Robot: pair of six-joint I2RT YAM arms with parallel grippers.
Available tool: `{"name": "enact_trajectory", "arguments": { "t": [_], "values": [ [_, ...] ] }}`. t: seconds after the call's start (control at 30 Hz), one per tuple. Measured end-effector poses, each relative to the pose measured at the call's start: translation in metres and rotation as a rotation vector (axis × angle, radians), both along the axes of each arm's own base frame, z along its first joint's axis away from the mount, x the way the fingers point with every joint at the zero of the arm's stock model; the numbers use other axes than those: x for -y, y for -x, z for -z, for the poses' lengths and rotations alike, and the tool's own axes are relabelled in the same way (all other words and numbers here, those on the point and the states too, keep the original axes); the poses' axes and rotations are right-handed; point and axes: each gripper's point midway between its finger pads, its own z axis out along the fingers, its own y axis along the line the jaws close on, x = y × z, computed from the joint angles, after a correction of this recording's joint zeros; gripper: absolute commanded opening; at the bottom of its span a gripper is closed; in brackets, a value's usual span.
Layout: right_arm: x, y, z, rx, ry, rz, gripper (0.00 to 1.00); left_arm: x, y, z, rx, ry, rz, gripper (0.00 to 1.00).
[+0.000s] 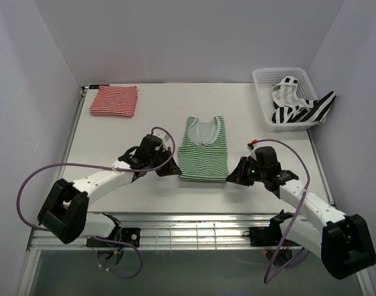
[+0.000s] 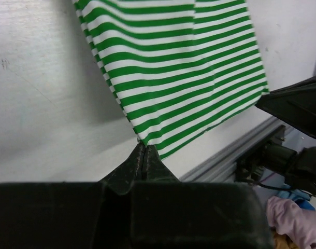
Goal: Fold and stack the tank tops
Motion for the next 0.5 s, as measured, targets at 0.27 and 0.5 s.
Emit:
{"name": "enact_trajectory", "arguments": {
  "t": [0.27, 0.5],
  "values": [
    [-0.001, 0.026, -0.06, 0.045, -0.093, -0.03, 0.08, 0.005, 0.012, -0.073, 0.015, 0.08, 0.019, 0.0],
    [-0.002, 0.008, -0.131, 0.158, -0.119, 0.013, 0.08, 0.008, 0.006, -0.112, 0.014, 0.089, -0.003, 0.0]
  ]
}}
